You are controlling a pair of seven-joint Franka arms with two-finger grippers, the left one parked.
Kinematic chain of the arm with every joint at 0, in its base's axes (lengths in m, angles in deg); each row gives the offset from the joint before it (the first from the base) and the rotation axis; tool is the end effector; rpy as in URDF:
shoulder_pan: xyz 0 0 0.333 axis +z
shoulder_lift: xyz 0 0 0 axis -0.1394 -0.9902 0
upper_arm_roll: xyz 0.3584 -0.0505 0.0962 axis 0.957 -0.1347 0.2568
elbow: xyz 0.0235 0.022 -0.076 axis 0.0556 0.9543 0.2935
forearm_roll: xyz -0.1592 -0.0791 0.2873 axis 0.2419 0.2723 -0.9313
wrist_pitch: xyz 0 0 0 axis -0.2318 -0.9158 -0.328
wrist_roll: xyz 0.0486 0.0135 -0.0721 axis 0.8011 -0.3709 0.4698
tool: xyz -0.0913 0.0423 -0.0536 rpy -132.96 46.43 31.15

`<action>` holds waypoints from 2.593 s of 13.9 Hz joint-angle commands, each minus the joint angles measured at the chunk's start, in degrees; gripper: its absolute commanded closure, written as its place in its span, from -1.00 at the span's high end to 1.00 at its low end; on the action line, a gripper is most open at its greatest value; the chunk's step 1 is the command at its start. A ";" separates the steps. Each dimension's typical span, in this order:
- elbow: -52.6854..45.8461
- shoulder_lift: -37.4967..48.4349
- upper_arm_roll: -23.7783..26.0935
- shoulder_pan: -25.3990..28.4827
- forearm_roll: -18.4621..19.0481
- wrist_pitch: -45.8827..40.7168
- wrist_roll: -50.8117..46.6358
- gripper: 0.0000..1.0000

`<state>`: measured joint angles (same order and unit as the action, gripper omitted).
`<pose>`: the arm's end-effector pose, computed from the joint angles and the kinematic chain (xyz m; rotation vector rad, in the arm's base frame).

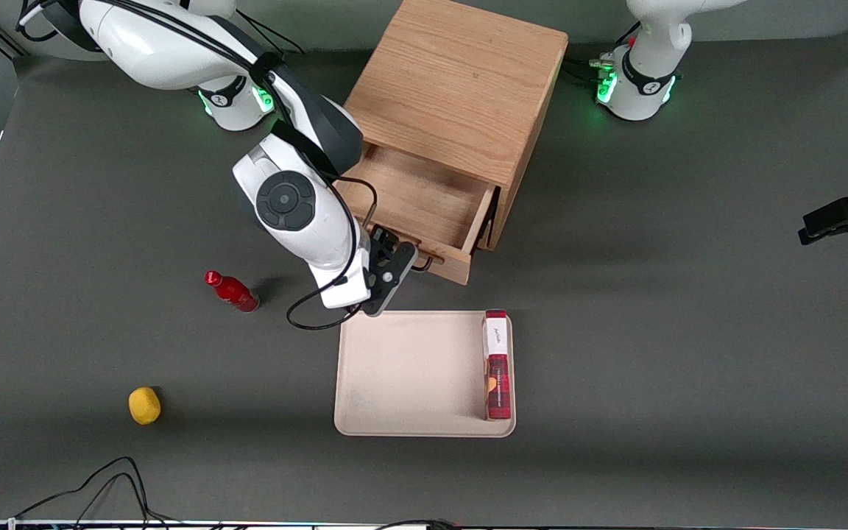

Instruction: Open upper drawer

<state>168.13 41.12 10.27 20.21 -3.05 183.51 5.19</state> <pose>0.5835 0.3712 0.4528 -2.6327 -1.4214 -0.0331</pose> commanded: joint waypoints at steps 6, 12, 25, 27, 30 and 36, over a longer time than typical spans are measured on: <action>-4.55 -2.65 0.18 -1.12 1.57 -0.12 2.33 1.00; -4.82 -2.73 0.18 -2.87 1.57 -0.04 2.60 1.00; -10.35 -5.63 -2.28 -2.79 1.57 0.23 2.42 1.00; -11.15 -6.25 -2.28 -2.88 1.57 0.23 2.42 1.00; -11.76 -6.51 -2.28 -2.88 1.57 0.23 2.33 1.00; -12.82 -6.78 -3.87 -2.26 1.57 0.23 2.07 1.00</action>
<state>158.12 35.79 7.18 17.26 -2.77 183.67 6.75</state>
